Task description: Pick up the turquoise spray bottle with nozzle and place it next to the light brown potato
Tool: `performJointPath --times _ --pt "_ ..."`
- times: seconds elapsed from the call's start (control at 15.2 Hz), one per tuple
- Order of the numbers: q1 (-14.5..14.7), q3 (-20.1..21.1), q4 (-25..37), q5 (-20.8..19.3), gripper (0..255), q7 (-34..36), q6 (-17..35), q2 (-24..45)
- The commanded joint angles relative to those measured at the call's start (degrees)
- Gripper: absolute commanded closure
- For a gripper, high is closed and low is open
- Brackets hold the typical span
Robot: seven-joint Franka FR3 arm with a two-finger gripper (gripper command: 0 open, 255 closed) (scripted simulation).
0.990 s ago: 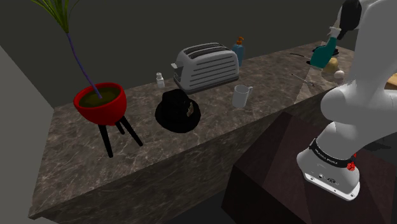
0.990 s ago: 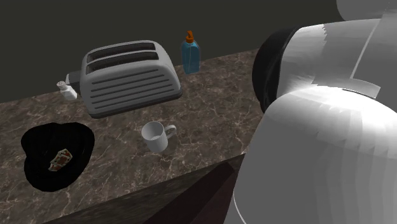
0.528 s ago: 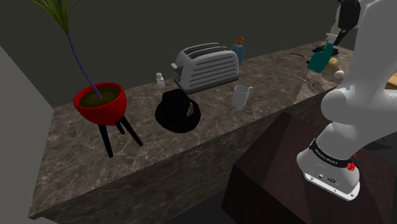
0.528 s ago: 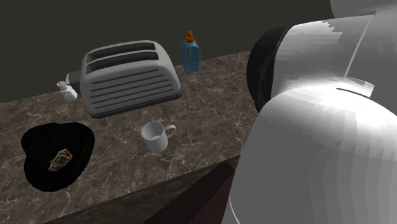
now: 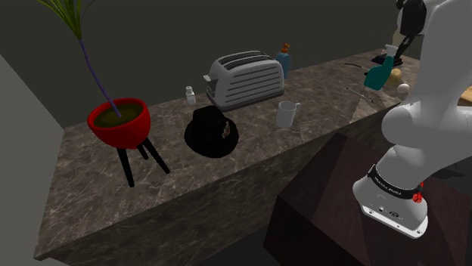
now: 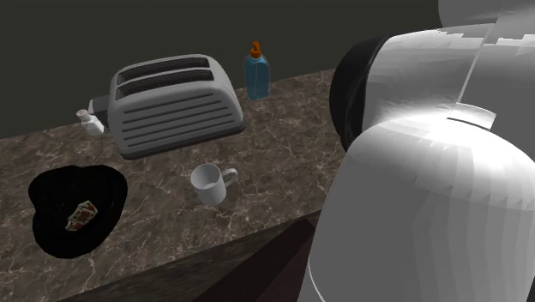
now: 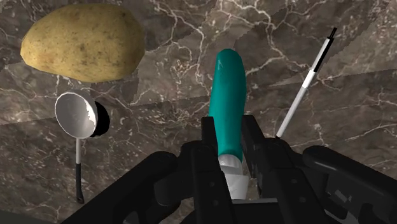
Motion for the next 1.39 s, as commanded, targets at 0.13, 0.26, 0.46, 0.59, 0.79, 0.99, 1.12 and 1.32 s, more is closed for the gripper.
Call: performJointPath --times 0.13,0.26,0.46,0.59,0.79,0.99,1.12,1.32 --pt "0.0 0.0 0.0 0.0 255 0.0 0.1 0.0" --pt "0.0 0.0 0.0 0.0 0 0.0 0.1 0.0" --pt "0.0 0.0 -0.1 0.0 0 0.0 0.1 0.0" --pt "0.0 0.0 0.0 0.0 0 0.0 0.1 0.0" --pt "-0.4 -0.6 3.3 -1.0 0 0.8 -4.6 -1.6" --pt "-0.6 -0.8 4.4 -1.2 0 1.0 -5.9 -1.9" --pt "-0.6 -0.8 4.4 -1.2 0 1.0 -5.9 -1.9" --pt "-0.6 -0.8 4.4 -1.2 0 1.0 -5.9 -1.9"
